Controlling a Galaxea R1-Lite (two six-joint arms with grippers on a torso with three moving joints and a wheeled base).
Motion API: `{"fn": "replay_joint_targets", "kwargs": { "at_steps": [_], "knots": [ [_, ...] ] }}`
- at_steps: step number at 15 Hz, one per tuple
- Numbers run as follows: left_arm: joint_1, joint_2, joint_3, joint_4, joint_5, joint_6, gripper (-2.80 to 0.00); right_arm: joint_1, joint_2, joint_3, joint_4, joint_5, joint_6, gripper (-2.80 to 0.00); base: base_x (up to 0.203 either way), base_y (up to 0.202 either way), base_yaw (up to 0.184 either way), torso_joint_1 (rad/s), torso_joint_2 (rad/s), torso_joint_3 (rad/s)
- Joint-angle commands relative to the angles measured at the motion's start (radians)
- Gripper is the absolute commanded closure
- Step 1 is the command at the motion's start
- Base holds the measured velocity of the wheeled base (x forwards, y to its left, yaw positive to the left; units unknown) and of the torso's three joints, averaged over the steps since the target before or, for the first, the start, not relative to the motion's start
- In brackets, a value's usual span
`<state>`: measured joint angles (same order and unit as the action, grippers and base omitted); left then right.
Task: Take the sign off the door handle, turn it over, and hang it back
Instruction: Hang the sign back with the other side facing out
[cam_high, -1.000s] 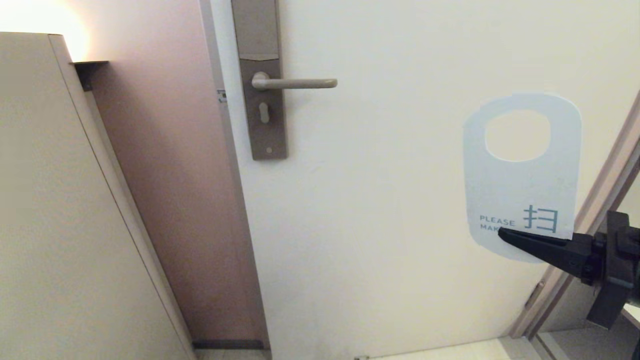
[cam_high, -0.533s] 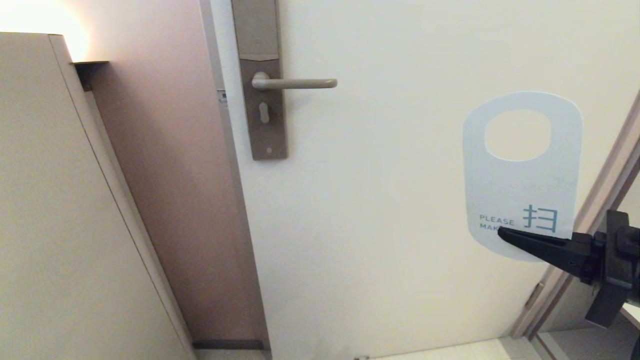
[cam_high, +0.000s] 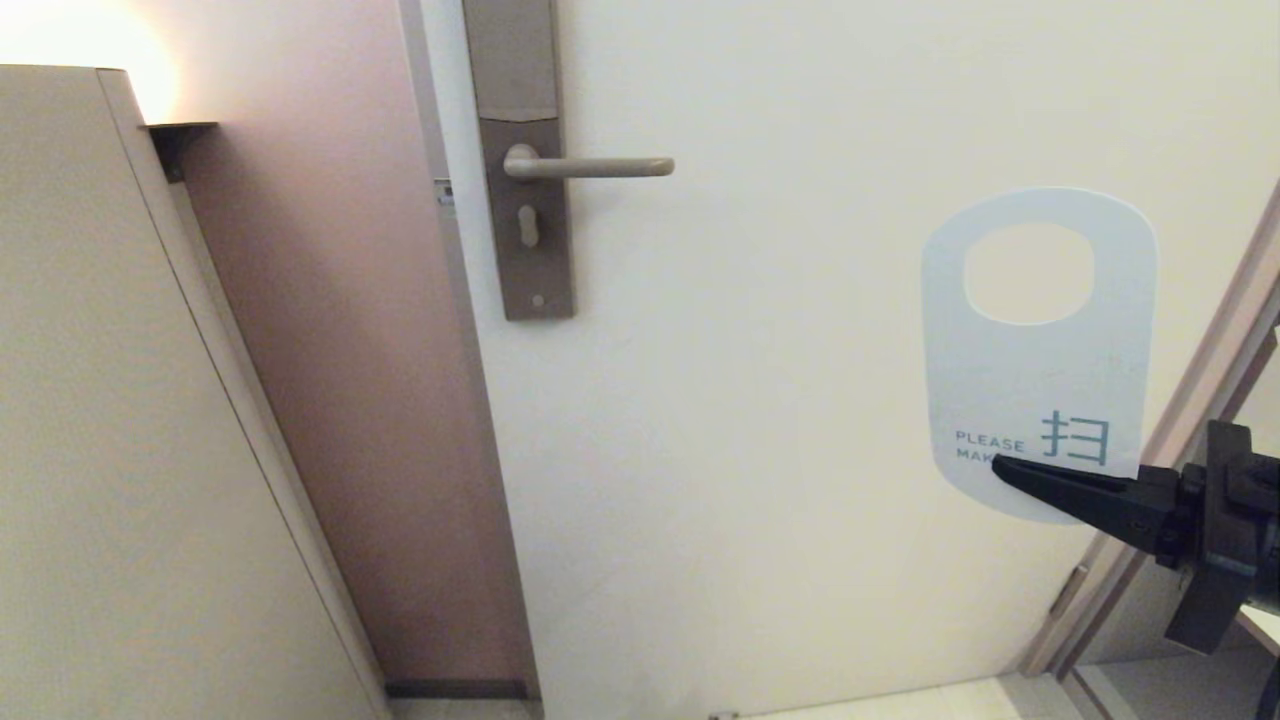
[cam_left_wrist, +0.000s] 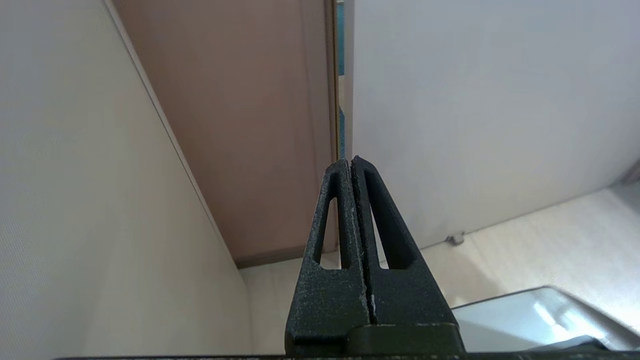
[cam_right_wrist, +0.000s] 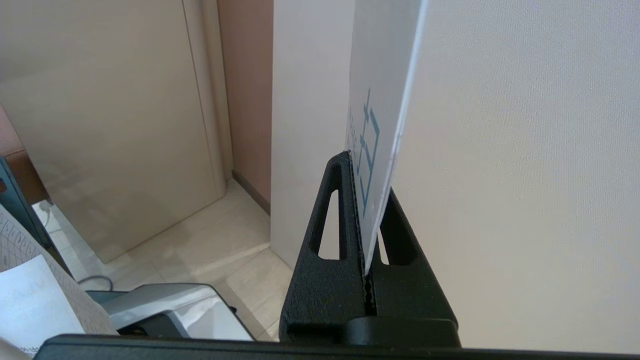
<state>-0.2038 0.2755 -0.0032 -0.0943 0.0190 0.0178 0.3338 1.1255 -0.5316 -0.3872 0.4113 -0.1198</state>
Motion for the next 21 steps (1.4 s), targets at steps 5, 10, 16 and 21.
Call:
{"fn": "replay_joint_targets", "kwargs": {
  "at_steps": [5,10,16,21],
  "knots": [
    [-0.002,0.004,0.0,0.002,-0.01,0.031,0.0,0.001,0.002,-0.004,-0.002,0.003,-0.001,0.0,0.0,0.0,0.0,0.0,0.0,0.0],
    [-0.005,0.004,0.0,-0.011,0.041,0.024,0.0,0.001,0.0,-0.004,-0.002,0.003,-0.001,0.0,0.0,0.0,0.0,0.0,0.0,0.0],
    [-0.008,0.004,0.0,-0.018,0.054,-0.126,0.0,0.001,-0.002,-0.004,-0.005,0.003,-0.003,0.0,0.0,0.0,0.0,0.0,0.0,0.0],
    [-0.008,0.004,0.0,-0.025,0.062,0.189,0.0,0.001,-0.009,0.001,-0.005,0.003,-0.003,0.0,0.0,0.0,0.0,0.0,0.0,0.0]
  ]
}}
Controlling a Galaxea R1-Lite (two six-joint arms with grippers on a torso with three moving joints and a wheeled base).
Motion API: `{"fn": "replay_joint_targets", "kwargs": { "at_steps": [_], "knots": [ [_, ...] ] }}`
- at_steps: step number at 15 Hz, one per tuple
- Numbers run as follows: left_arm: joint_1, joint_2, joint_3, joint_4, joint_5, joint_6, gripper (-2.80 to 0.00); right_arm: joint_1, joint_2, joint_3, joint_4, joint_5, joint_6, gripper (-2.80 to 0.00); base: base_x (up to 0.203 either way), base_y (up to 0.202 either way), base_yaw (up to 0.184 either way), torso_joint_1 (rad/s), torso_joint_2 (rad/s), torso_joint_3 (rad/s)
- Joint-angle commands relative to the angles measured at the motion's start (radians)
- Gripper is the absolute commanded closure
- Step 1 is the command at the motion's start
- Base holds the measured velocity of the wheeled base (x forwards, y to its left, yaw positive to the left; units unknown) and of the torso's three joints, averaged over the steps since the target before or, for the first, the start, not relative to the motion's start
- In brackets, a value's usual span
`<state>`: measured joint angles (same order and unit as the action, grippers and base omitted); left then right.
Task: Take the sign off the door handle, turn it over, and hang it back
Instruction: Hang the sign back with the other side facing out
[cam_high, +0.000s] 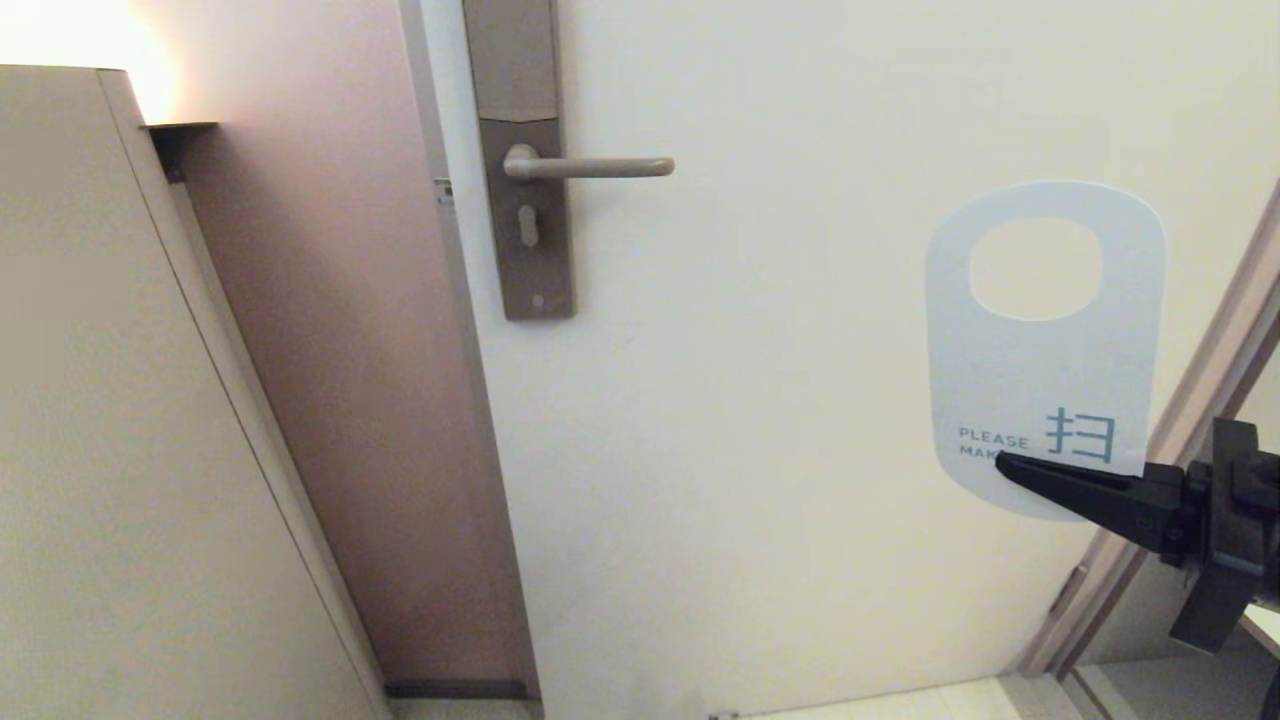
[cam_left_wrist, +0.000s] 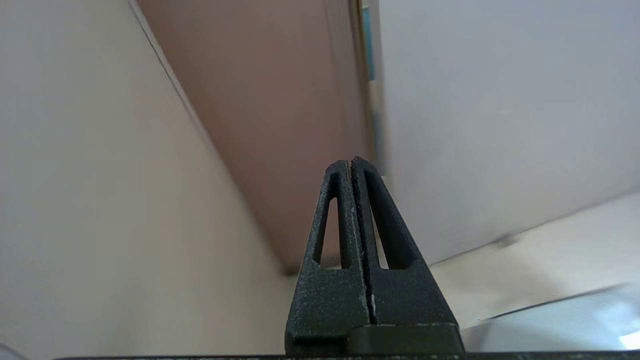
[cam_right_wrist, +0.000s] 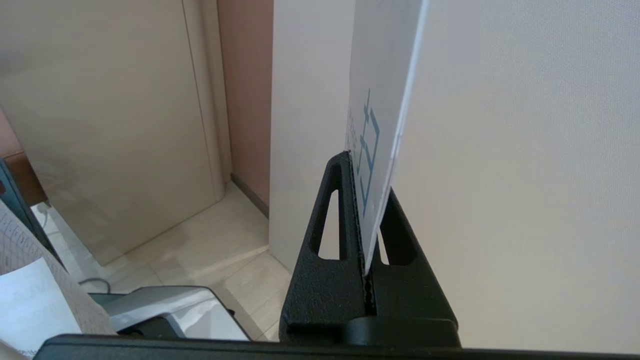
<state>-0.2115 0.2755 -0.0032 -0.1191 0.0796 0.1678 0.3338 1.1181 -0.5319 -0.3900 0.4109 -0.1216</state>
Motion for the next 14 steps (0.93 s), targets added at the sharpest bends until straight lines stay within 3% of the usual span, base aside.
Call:
{"fn": "replay_joint_targets", "kwargs": {
  "at_steps": [1,5,8,10,14],
  "knots": [
    [0.0,0.004,0.0,0.001,-0.002,0.074,0.0,0.001,-0.005,0.001,-0.002,0.003,-0.001,0.0,0.0,0.0,0.0,0.0,0.0,0.0],
    [0.0,0.004,0.0,-0.017,0.056,0.048,0.0,0.001,-0.006,0.0,-0.003,0.003,-0.001,0.0,0.0,0.0,0.0,0.0,0.0,0.0],
    [0.0,0.004,0.0,-0.029,0.119,-0.067,0.0,0.001,-0.006,0.002,-0.003,0.003,-0.001,0.0,0.0,0.0,0.0,0.0,0.0,0.0],
    [0.0,0.004,0.0,-0.036,0.165,-0.062,0.0,0.001,-0.006,0.004,-0.003,0.003,-0.002,0.0,0.0,0.0,0.0,0.0,0.0,0.0],
    [-0.001,0.004,0.0,-0.036,0.16,-0.065,0.0,0.001,-0.006,0.001,-0.003,0.003,-0.007,0.0,0.0,0.0,0.0,0.0,0.0,0.0]
  ]
}}
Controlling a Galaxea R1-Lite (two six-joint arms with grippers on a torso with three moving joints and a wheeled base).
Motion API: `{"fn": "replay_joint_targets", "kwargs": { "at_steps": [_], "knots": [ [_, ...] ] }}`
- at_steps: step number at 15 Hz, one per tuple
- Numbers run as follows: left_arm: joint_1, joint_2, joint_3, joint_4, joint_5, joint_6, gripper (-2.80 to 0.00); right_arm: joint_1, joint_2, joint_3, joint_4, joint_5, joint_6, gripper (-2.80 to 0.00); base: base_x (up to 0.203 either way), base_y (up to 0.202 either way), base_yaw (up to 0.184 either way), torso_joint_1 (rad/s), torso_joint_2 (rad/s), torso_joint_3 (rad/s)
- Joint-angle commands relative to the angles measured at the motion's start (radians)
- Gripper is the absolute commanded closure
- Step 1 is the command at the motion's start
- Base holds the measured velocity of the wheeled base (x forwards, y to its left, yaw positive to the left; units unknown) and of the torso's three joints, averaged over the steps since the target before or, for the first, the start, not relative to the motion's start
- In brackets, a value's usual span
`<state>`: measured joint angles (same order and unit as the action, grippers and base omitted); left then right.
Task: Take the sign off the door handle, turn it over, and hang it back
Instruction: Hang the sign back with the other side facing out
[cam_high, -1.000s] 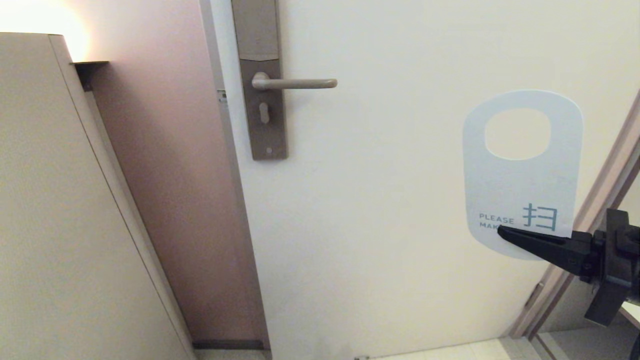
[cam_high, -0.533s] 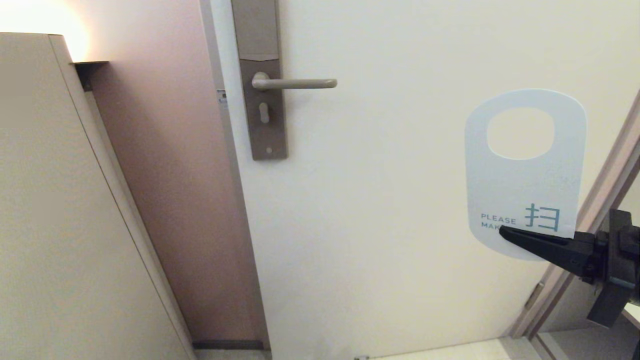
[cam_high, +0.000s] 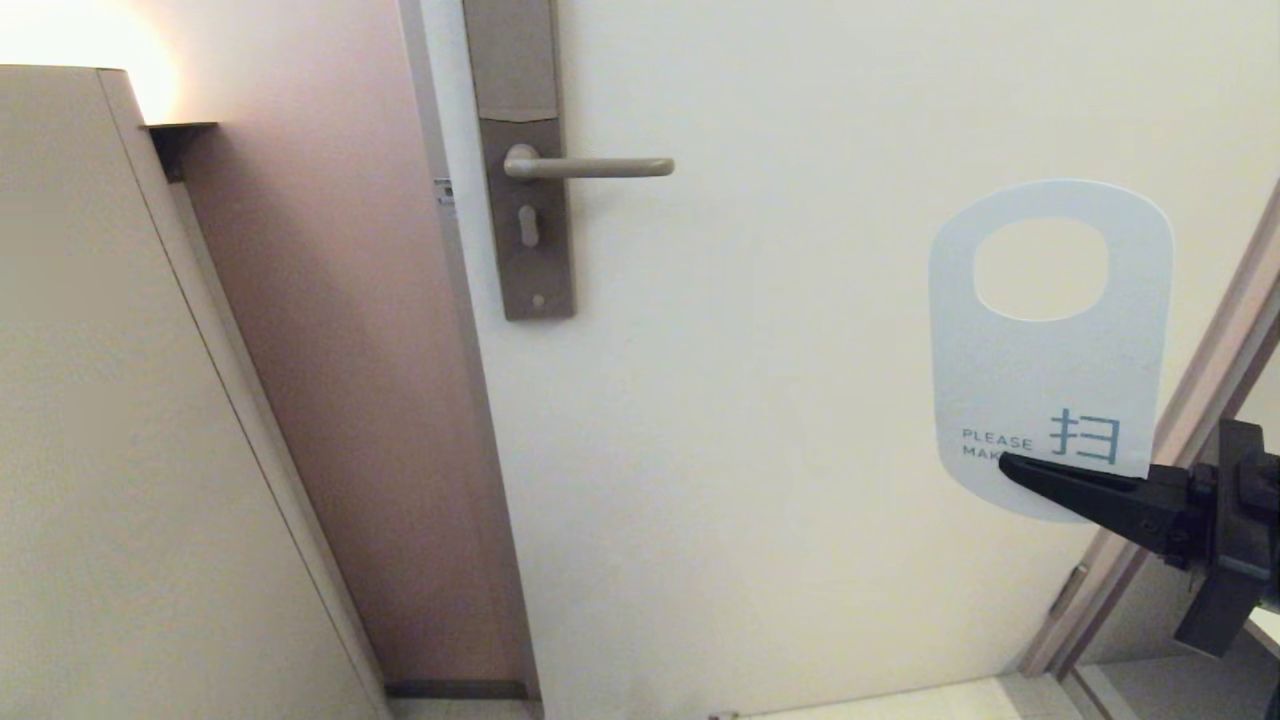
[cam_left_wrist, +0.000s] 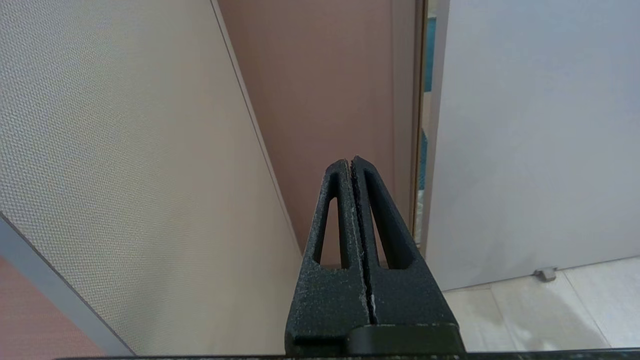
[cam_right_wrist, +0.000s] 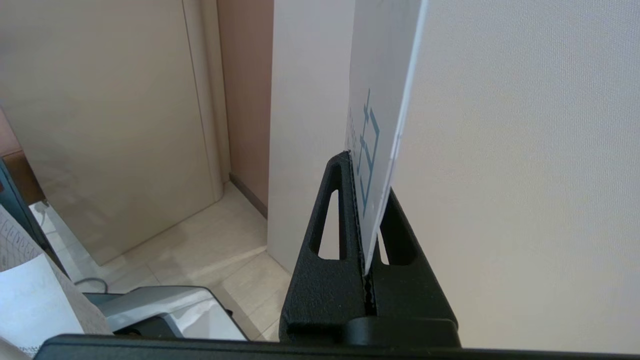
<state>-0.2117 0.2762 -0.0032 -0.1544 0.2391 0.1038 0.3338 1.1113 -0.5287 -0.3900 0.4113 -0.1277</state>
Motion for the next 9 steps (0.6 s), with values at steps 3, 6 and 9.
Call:
{"fn": "replay_joint_targets", "kwargs": {
  "at_steps": [3,6,9],
  "knots": [
    [-0.001,0.003,0.0,-0.007,0.016,0.0,0.0,0.001,0.001,0.0,-0.003,0.003,-0.001,0.0,0.0,0.0,0.0,0.0,0.0,0.0],
    [0.0,0.003,0.0,-0.005,0.006,0.004,0.0,0.001,-0.001,-0.002,-0.003,0.003,-0.003,0.0,0.0,0.0,0.0,0.0,0.0,0.0],
    [-0.002,0.003,0.0,-0.002,-0.022,-0.025,0.0,0.001,-0.004,-0.002,-0.003,0.003,-0.003,0.0,0.0,0.0,0.0,0.0,0.0,0.0]
  ]
}}
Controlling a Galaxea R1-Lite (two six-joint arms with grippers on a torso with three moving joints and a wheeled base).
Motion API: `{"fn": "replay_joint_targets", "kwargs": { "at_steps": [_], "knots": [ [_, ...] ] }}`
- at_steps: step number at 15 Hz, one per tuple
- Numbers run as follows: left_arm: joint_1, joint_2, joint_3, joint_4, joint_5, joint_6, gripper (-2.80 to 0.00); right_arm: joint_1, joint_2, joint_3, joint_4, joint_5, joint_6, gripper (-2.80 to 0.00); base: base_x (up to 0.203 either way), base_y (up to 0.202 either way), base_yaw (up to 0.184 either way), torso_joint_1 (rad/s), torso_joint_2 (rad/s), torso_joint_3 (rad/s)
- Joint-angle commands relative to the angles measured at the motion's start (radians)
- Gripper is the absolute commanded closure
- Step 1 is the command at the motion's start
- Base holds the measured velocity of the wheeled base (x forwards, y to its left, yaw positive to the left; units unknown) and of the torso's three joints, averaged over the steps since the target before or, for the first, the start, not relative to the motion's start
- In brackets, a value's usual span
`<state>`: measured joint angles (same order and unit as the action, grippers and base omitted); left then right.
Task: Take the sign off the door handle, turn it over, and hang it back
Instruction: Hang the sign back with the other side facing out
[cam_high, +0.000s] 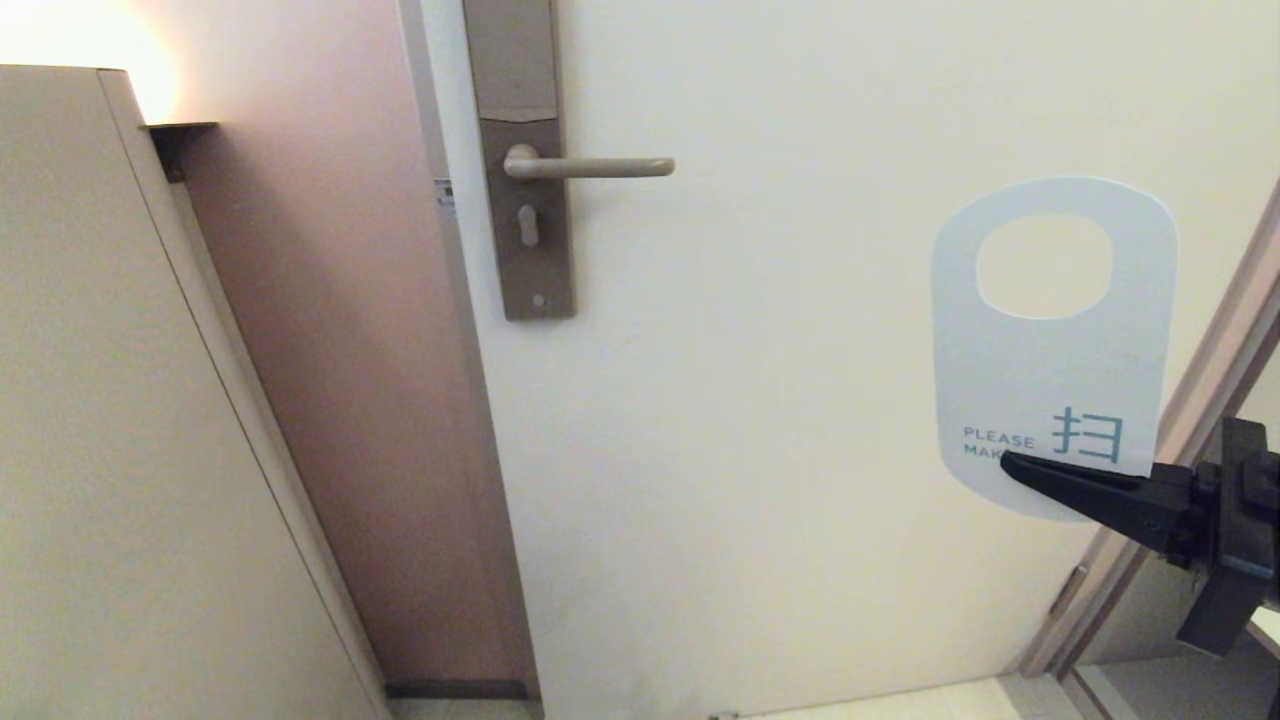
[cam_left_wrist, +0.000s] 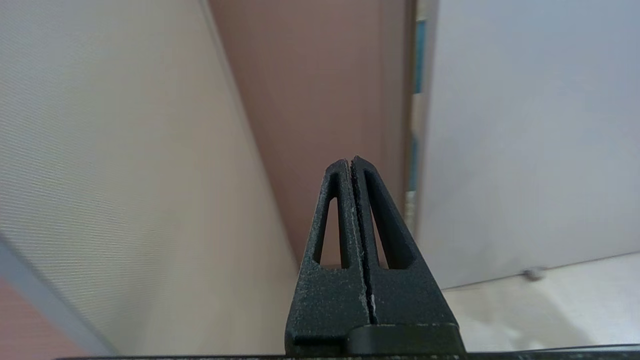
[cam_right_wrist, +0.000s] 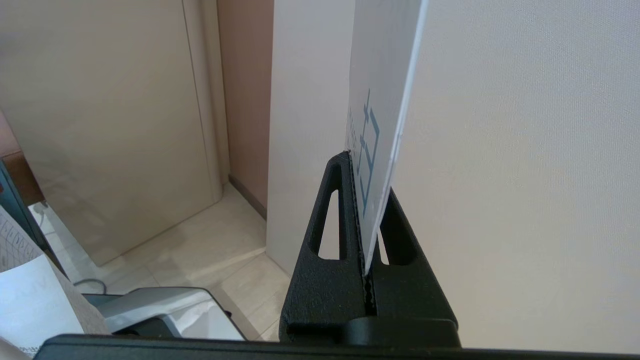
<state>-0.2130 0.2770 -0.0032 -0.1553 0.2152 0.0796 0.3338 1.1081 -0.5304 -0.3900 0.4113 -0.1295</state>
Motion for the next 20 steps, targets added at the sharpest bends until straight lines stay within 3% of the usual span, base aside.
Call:
{"fn": "replay_joint_targets", "kwargs": {
  "at_steps": [1,4,7,9,11,12,13,14,15,20],
  "knots": [
    [0.0,0.002,0.0,-0.001,-0.003,-0.035,0.0,0.001,-0.002,0.0,-0.003,0.003,-0.001,0.0,0.0,0.0,0.0,0.0,0.0,0.0],
    [0.007,0.002,0.0,0.001,-0.013,-0.255,0.0,0.001,-0.004,0.0,-0.003,0.003,-0.001,0.0,0.0,0.0,0.0,0.0,0.0,0.0],
    [0.05,0.003,0.0,0.044,-0.151,-0.551,0.0,0.001,-0.011,0.007,-0.003,0.003,-0.007,0.0,0.0,0.0,0.0,0.0,0.0,0.0],
    [0.101,0.004,0.0,0.067,-0.213,-0.868,0.0,0.002,-0.022,0.012,-0.001,0.003,-0.007,0.0,0.0,0.0,0.0,0.0,0.0,0.0],
    [0.122,0.004,0.0,0.023,-0.227,-1.26,0.0,0.002,-0.035,0.012,-0.001,0.003,-0.007,0.0,0.0,0.0,0.0,0.0,0.0,0.0],
    [0.132,0.001,0.001,-0.006,-0.215,-1.449,0.0,0.002,-0.039,0.012,-0.001,0.003,-0.007,0.0,0.0,0.0,0.0,0.0,0.0,0.0],
    [0.166,-0.016,0.001,-0.031,-0.15,-1.568,0.0,0.002,-0.043,0.013,-0.001,0.003,-0.007,0.0,0.0,0.0,0.0,0.0,0.0,0.0],
    [0.2,-0.047,0.001,-0.05,-0.085,-1.642,0.0,0.002,-0.05,0.013,-0.001,0.003,-0.006,0.0,0.0,0.0,0.0,0.0,0.0,0.0],
    [0.21,-0.058,0.002,-0.061,-0.067,-1.689,0.0,0.001,-0.054,0.013,-0.001,0.003,-0.005,0.0,0.0,0.0,0.0,0.0,0.0,0.0],
    [0.224,-0.087,0.002,-0.063,-0.06,-1.693,0.0,0.001,-0.047,0.035,-0.003,0.004,-0.005,0.0,0.0,0.0,0.0,0.0,0.0,0.0]
  ]
}}
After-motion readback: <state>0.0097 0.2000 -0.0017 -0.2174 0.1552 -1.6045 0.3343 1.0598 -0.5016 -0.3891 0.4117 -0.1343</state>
